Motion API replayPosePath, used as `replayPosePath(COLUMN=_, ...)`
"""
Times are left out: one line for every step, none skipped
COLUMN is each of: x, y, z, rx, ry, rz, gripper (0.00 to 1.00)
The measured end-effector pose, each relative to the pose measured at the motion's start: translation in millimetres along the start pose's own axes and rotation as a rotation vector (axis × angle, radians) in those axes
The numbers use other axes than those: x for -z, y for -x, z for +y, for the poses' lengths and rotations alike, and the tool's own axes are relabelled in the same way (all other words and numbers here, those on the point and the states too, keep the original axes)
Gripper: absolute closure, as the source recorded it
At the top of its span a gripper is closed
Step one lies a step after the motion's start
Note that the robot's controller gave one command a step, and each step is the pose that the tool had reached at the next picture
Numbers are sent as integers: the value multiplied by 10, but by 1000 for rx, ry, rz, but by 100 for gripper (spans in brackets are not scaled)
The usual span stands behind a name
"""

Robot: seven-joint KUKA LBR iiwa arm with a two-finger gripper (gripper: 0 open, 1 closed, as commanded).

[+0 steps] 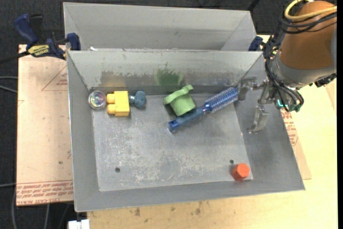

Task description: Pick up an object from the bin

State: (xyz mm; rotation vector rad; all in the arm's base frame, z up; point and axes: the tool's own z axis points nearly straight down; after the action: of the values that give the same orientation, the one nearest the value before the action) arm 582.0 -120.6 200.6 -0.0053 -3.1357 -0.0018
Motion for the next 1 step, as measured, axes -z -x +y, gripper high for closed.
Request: replayPosePath(x=99, y=-393, z=430, rx=-242, ry=2, rz=-6, gripper=0)
